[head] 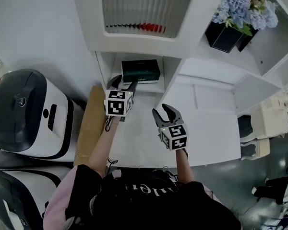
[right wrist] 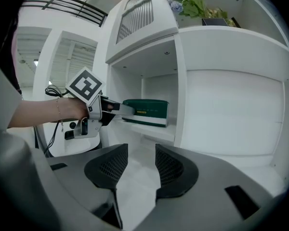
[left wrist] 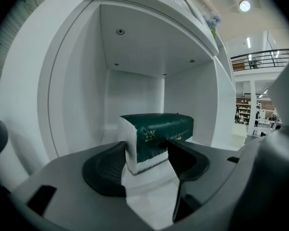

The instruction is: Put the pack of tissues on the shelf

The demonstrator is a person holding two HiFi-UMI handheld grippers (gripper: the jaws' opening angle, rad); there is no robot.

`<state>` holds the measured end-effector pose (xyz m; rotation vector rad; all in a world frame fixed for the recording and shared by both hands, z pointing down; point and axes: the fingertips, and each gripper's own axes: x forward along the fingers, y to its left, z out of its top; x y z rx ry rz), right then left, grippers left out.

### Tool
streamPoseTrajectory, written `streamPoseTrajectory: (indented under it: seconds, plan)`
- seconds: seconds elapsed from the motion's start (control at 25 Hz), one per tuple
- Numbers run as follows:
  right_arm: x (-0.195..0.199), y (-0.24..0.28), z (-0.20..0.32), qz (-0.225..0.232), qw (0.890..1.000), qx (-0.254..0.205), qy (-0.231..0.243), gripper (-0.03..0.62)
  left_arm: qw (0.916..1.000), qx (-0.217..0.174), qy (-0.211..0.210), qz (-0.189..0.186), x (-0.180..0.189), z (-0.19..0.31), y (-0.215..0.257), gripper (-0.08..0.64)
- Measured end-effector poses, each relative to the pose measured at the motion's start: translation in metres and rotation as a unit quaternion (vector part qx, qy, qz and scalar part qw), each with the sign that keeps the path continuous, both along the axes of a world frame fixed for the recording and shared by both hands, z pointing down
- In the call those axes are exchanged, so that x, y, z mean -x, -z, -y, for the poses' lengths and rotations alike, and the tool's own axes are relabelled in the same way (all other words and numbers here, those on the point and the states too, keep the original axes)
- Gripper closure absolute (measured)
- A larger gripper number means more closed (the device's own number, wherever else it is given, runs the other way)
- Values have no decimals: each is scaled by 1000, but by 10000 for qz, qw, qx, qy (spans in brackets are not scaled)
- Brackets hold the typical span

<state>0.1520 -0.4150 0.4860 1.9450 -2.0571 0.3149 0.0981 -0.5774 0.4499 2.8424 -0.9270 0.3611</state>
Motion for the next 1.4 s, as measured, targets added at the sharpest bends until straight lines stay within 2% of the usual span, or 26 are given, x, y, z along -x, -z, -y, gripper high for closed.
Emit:
streamPoseTrajectory:
  seconds: [0.16,0.32,0.56,0.76,1.04,1.4]
  plan:
    - [2,-3,-6,57,10000,23,30,402,10000,23,89,23,2,6,1,282]
    - [5,-3,-12,121,9999,14,65,402,9998,-119,-67,167,3,0,0,282]
    - [8,0,-20,185,9997,-50,166,402,9994,-244,-241,-5,16,-27,6,282]
    - [11,3,-30,296,9989,-94,338,402,9981,-344,-482,-141,27,-66,6,282]
    - [19,3,-50,448,9967,-77,673,402,9921,-195,-1097,-578,34,-139,2,282]
    - [21,2,-98,636,9918,-45,1108,402,9932,56,-988,-617,45,-220,-15,288]
